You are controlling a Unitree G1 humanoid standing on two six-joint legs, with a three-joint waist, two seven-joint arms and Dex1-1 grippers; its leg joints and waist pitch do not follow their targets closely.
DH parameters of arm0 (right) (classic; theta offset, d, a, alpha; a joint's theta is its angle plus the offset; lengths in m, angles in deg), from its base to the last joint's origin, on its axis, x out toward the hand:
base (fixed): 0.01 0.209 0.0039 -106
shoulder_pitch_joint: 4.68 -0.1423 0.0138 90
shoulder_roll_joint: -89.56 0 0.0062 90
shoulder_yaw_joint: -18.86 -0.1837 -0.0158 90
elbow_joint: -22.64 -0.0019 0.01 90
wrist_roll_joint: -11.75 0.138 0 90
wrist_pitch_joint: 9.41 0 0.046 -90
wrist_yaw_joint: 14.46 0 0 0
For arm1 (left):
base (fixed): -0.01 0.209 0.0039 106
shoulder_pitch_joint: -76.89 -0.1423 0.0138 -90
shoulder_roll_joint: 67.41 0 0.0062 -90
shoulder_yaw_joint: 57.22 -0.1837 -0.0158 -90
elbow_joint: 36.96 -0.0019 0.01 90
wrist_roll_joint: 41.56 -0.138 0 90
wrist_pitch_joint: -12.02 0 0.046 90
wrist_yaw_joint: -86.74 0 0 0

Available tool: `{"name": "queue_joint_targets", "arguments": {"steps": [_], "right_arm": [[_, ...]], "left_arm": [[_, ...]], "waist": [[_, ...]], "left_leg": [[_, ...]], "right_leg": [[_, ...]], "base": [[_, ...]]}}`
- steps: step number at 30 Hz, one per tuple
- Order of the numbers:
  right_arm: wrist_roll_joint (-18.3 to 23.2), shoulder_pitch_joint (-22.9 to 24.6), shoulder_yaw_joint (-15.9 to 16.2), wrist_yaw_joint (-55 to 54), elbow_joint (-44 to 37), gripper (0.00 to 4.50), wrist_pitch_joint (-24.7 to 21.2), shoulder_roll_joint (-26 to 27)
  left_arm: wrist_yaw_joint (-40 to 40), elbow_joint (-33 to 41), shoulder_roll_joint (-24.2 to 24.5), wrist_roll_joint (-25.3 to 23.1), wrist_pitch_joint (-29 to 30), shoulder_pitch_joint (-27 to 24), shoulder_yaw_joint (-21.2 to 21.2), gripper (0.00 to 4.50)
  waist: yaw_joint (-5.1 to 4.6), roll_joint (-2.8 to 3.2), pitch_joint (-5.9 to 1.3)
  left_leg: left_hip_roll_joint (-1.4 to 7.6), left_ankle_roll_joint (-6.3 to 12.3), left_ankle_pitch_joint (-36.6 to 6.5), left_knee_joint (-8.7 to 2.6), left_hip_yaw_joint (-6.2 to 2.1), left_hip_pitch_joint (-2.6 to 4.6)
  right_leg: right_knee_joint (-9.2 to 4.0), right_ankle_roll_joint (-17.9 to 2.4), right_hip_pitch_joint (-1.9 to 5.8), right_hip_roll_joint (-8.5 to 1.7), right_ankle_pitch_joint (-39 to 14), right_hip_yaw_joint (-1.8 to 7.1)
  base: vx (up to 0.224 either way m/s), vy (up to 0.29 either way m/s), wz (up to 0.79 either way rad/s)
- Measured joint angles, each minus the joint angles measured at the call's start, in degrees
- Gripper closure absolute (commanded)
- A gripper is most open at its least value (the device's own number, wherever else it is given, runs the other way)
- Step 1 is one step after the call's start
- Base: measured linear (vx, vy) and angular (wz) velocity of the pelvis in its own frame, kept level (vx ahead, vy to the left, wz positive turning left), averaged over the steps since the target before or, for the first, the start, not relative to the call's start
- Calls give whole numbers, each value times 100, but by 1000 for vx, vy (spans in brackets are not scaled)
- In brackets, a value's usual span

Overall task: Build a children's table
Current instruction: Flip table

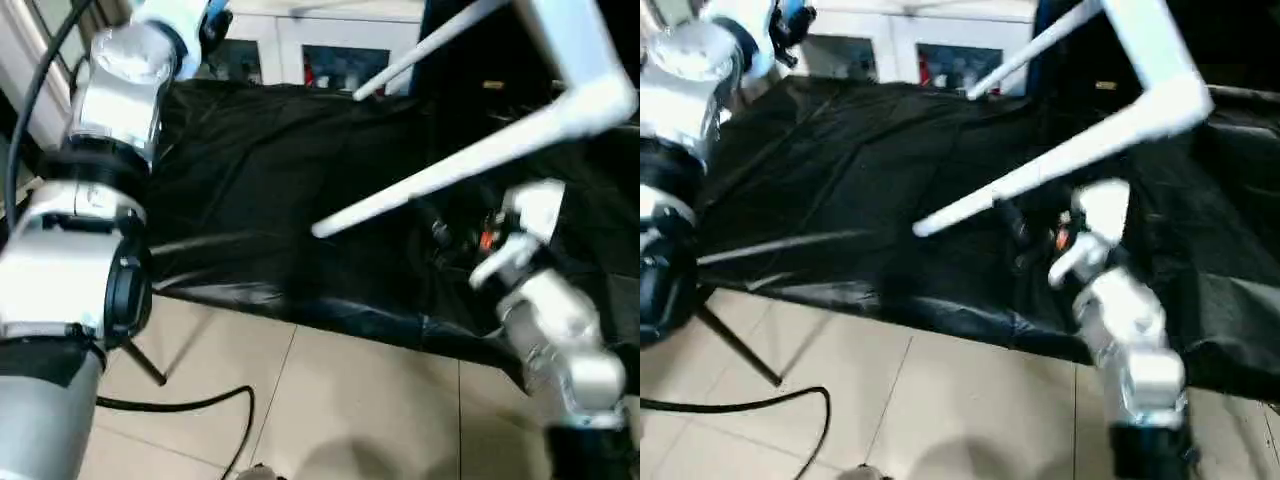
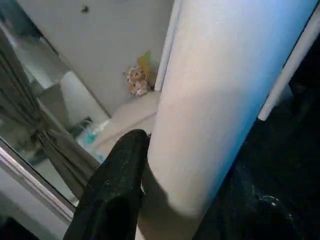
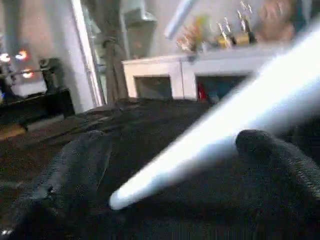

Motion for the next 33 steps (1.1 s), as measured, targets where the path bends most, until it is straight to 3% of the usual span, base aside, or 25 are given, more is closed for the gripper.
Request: {"name": "queue_joint_targets", "arguments": {"steps": [6,15,17,25,33], "right_arm": [[199,-157,-416,-419,694,0,-41,283],[315,-1992,-676,-133,2612,0,497,208],[288,-2197,-671,-130,2929,0,630,167],[311,-2581,-825,48,3699,74,957,156],[366,-2598,-850,375,3868,138,1240,160]], "left_arm": [[0,106,7,54,107,-51,7,266],[-1,292,-19,53,158,-67,-15,266],[-5,325,-19,53,166,-69,-20,266],[-4,624,-5,61,346,-215,-19,266],[-4,662,41,112,405,-261,-13,266]], "waist": [[-15,-23,5],[-15,-17,1],[-5,-18,1],[-22,-56,18],[-19,-76,26]], "left_leg": [[-7,12,9,1,0,-22],[-5,36,27,2,-4,-69],[-4,59,39,3,-4,-76],[-3,76,53,4,0,-76],[-1,79,55,5,1,-80]], "right_leg": [[-7,0,1,-7,0,4],[0,1,-31,-8,1,-9],[-1,1,-33,-10,1,-11],[11,0,-37,-15,1,-15],[11,0,-39,-16,1,-20]], "base": [[0,0,0],[0,0,0],[0,0,0],[0,0,0],[0,0,0]]}}
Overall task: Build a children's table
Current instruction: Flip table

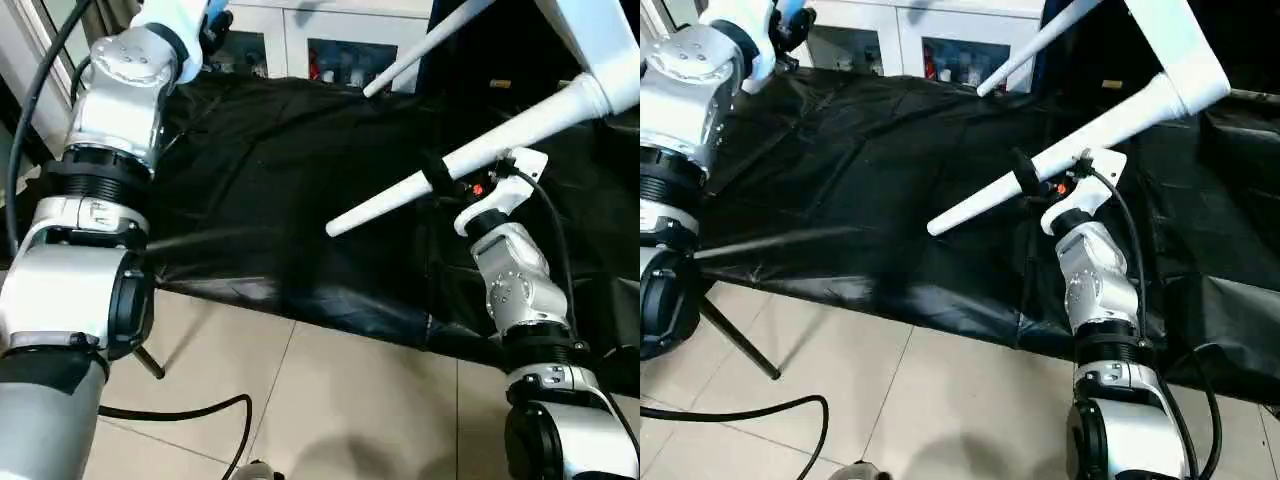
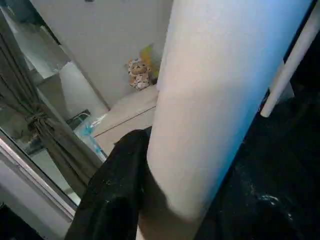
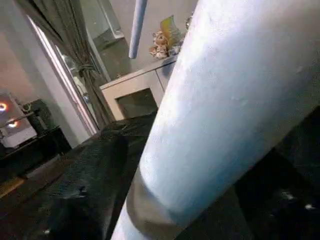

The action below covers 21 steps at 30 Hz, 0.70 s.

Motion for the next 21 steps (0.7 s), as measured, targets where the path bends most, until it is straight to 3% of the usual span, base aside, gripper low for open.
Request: {"name": "queue_joint_targets", "arguments": {"steps": [12,21], "right_arm": [[193,-1,-166,334,2,250,117,-30],[148,-42,-220,223,-235,268,140,-207]], "left_arm": [[22,50,0,81,101,-74,10,271],[75,58,-44,232,169,-215,79,276]], "waist": [[6,-4,3],[12,-24,16]], "left_leg": [[3,14,9,3,3,-18],[2,68,44,27,27,-95]], "right_leg": [[1,-2,-1,-29,-1,-49],[7,-6,-27,-81,1,-105]], "base": [[0,0,0],[0,0,0]]}}
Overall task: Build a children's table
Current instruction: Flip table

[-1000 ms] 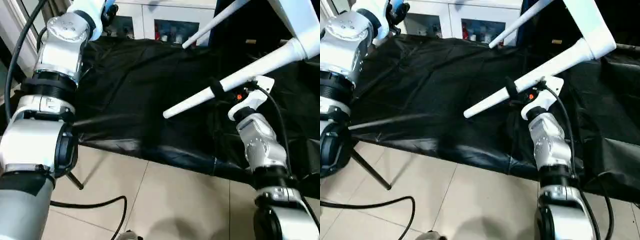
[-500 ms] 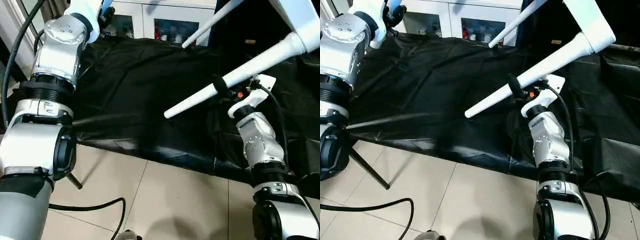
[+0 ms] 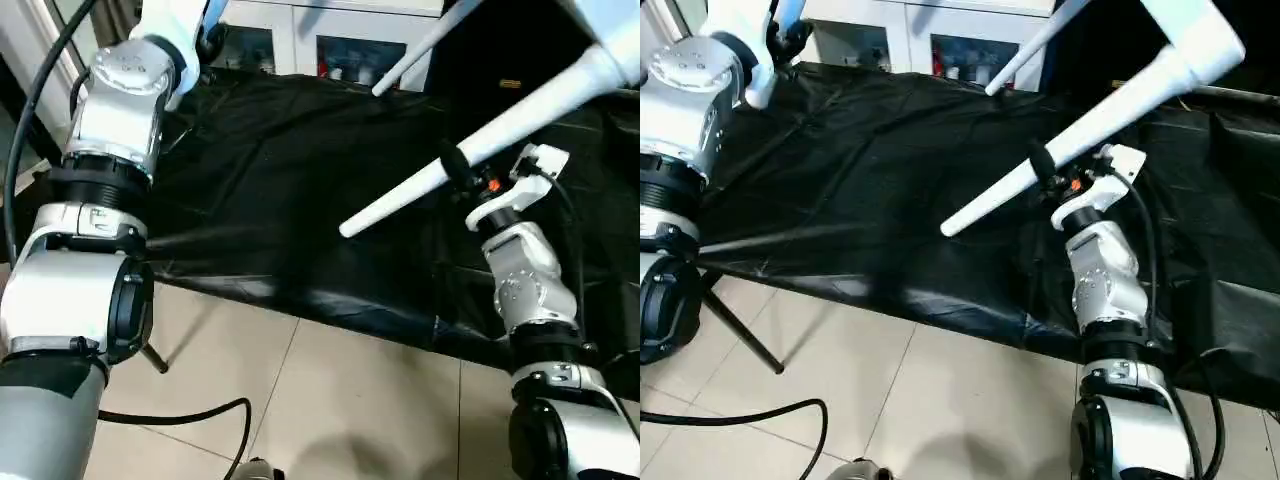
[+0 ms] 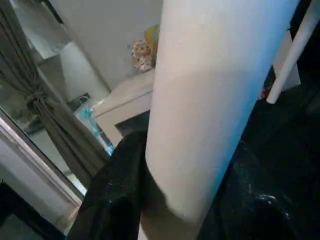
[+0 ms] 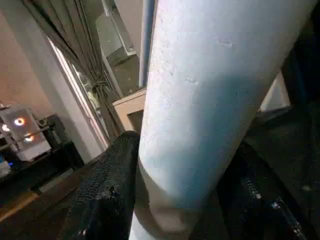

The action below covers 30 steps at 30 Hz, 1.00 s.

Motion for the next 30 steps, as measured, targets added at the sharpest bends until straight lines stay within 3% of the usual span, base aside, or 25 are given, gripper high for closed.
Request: {"name": "queue_joint_targets", "arguments": {"steps": [5,8,12,20,26,30], "right_arm": [[-353,9,74,-204,-563,273,21,-367],[-481,8,102,-283,-970,276,84,-496],[-618,163,204,-402,-1329,280,71,-528],[-868,975,439,-856,-2330,283,-68,-274],[-1336,1508,726,-1385,-2991,283,-14,53],[-1459,1548,817,-1497,-3019,283,-17,94]], "left_arm": [[125,-4,-172,238,61,-451,135,284],[172,-4,-250,388,40,-686,275,291],[186,219,-354,522,-23,-1036,340,291],[175,1065,-470,662,-124,-1920,328,291],[239,911,-561,749,-449,-2372,338,291],[265,825,-539,756,-471,-2417,343,291]], "waist": [[2,-74,47],[2,-127,78],[45,-163,98],[76,-175,101],[-27,-218,91],[-48,-236,89]], "left_leg": [[7,9,5,14,-3,-39],[27,15,1,73,-11,-138],[43,29,-7,135,-15,-218],[51,36,-10,162,-11,-214],[59,-7,-7,154,-10,-125],[58,-28,1,151,-8,-103]], "right_leg": [[9,1,-29,1,1,-14],[56,3,-122,7,3,-29],[99,2,-179,14,3,-43],[102,-5,-170,7,8,-31],[89,0,-86,12,30,-31],[82,8,-59,11,54,-23]], "base": [[0,0,0],[0,0,0],[0,0,0],[0,0,0],[0,0,0],[0,0,0]]}}
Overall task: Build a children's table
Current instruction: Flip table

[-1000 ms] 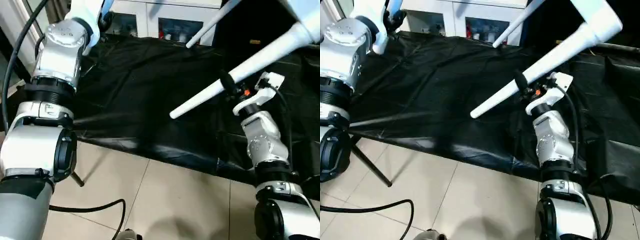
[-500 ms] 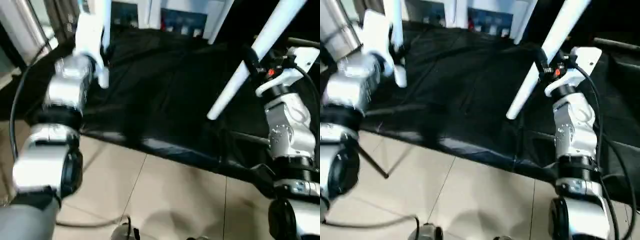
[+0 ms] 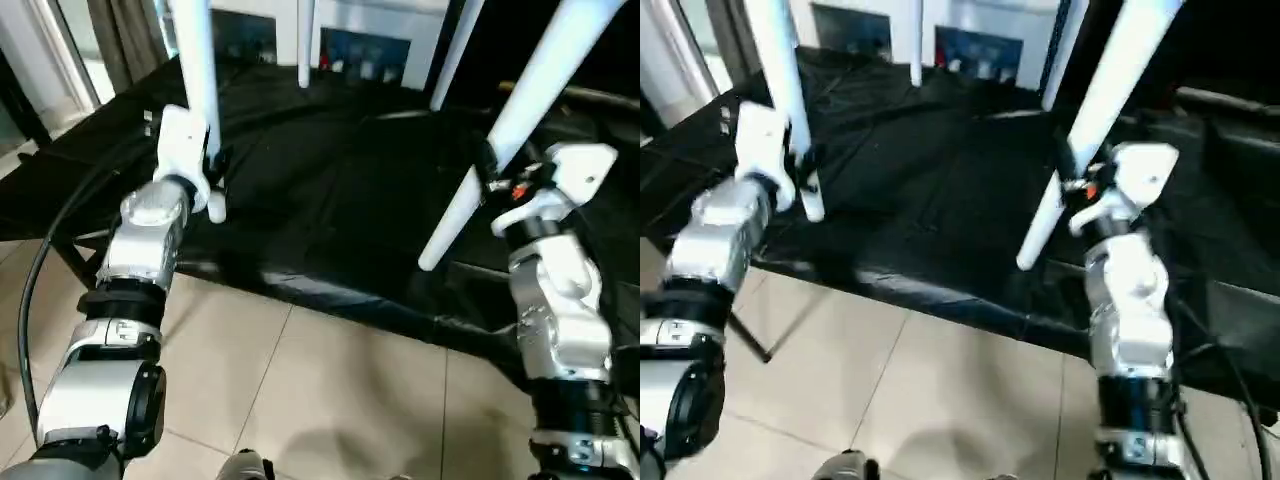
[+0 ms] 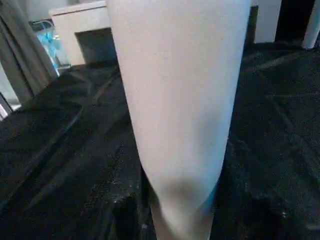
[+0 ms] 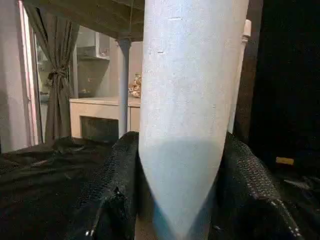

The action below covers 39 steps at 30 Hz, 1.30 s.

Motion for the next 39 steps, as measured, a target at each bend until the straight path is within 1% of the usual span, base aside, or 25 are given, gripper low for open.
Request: {"name": "queue_joint_targets", "arguments": {"steps": [2,3,6,7,8,10,11,12,14,15,16,20,21,22,23,25,26,27,28,32,33,34,36,37,39], "right_arm": [[-21,0,44,-8,0,283,0,0],[-53,-6,93,-12,11,283,1,0],[-146,-118,242,-1,174,283,40,-7],[-174,-121,269,1,214,248,84,-7],[-197,-124,289,5,253,213,121,-5],[-280,-177,303,14,448,211,147,-19],[-323,-176,323,14,730,201,151,8],[-336,-154,359,13,913,185,148,28],[-370,-78,376,16,1106,167,148,43],[-393,-53,374,11,1135,167,149,47],[-392,-53,368,4,1133,149,167,60],[-345,169,368,-13,938,117,277,119],[-309,302,369,-2,833,105,278,142],[-286,407,369,-1,754,105,275,178],[-253,559,369,-3,629,85,270,220],[-229,805,370,-15,400,72,259,248],[-218,982,368,-18,211,72,254,261],[-252,1123,391,-34,60,54,262,263],[-280,1341,414,-53,-166,52,319,265],[-322,2000,540,-63,-767,52,477,356],[-288,2256,548,-51,-1006,52,522,444],[-242,2415,569,-48,-1132,52,515,470],[-116,2803,613,-37,-1494,52,280,483],[-66,2938,606,-35,-1586,52,185,481],[-29,3093,619,-63,-1705,52,-36,489]], "left_arm": [[26,-30,29,0,-32,-11,0,291],[36,-116,62,0,-98,-11,0,235],[36,-431,157,-200,-354,-12,-169,218],[31,-488,157,-217,-426,-12,-190,216],[31,-555,163,-230,-503,-11,-188,193],[27,-680,198,-268,-682,-9,-203,182],[49,-807,204,-312,-860,1,-255,177],[61,-872,205,-327,-962,3,-282,165],[92,-930,209,-366,-1068,4,-310,137],[112,-957,223,-376,-1110,4,-308,137],[161,-971,233,-375,-1141,3,-298,124],[226,-808,233,-244,-1451,-138,-156,89],[225,-657,232,-177,-1567,-287,-92,79],[227,-539,226,-129,-1620,-419,-45,79],[235,-375,206,-53,-1695,-617,22,57],[282,-89,154,65,-1773,-942,111,43],[319,177,117,123,-1833,-1202,143,43],[373,413,69,141,-1869,-1425,161,23],[441,734,-22,167,-1985,-1717,193,12],[547,1565,-280,290,-2179,-2692,259,7],[535,1869,-341,376,-2339,-3039,263,7],[491,2159,-410,500,-2344,-3300,290,7],[327,3219,-608,850,-2133,-4117,277,7],[291,3500,-657,915,-2074,-4373,226,7],[290,4029,-679,1054,-1660,-4746,143,7]], "waist": [[-16,-4,-1],[-40,-11,-6],[-126,-26,-15],[-133,-32,-18],[-142,-34,-20],[-160,-45,-27],[-173,-56,-32],[-188,-57,-32],[-218,-56,-31],[-241,-56,-31],[-260,-56,-31],[-270,-56,-32],[-270,-56,-32],[-272,-56,-32],[-272,-56,-32],[-271,-56,-32],[-271,-57,-32],[-273,-59,-33],[-264,-59,-33],[-283,-66,-38],[-287,-75,-42],[-291,-84,-49],[-297,-99,-63],[-302,-101,-64],[-319,-101,-65]], "left_leg": [[0,-4,7,-2,0,4],[-1,-6,12,-8,0,8],[-2,-13,20,-18,-3,18],[-1,-13,20,-19,-3,18],[-2,-13,21,-19,-3,25],[-1,-13,20,-23,-3,56],[-4,-13,20,-36,-1,94],[-7,-14,20,-48,-1,109],[-13,-15,20,-85,7,109],[-12,-20,24,-96,8,108],[-10,-30,31,-98,8,108],[-5,-31,33,-106,7,110],[-5,-30,32,-106,8,109],[-5,-28,31,-109,9,108],[-5,-26,30,-112,11,107],[-4,-25,29,-114,13,106],[-3,-25,29,-116,14,108],[-2,-25,29,-117,16,107],[-2,-25,29,-124,19,115],[-2,-27,29,-135,19,119],[-2,-28,29,-148,19,125],[-3,-29,29,-156,20,127],[-2,-30,28,-166,20,131],[-2,-30,28,-172,20,137],[-2,-30,28,-191,19,139]], "right_leg": [[0,3,3,0,6,0],[1,5,5,0,8,-1],[1,8,12,1,11,-2],[1,9,12,1,11,-2],[1,8,18,1,11,-1],[-5,8,48,1,11,-3],[-17,8,80,1,11,-1],[-31,9,95,0,10,0],[-62,4,96,0,22,6],[-77,8,96,0,41,5],[-78,10,95,2,43,3],[-85,14,92,10,37,2],[-87,15,91,10,34,3],[-91,14,91,10,32,3],[-94,13,90,10,31,3],[-97,13,89,10,31,4],[-100,13,91,10,31,4],[-104,13,89,10,31,5],[-110,15,97,9,30,6],[-117,25,98,9,26,7],[-123,42,101,10,16,6],[-125,53,100,10,10,6],[-134,55,102,13,8,8],[-140,58,109,16,6,8],[-156,62,108,24,6,12]], "base": [[0,0,0],[0,0,0],[0,0,0],[0,0,0],[0,0,0],[0,0,0],[0,0,0],[0,0,0],[0,0,0],[0,0,0],[0,0,0],[0,0,0],[0,0,0],[0,0,0],[0,0,0],[0,0,0],[0,0,0],[0,0,0],[0,0,0],[0,0,0],[0,0,0],[0,0,0],[0,0,0],[0,0,0],[0,0,0]]}}
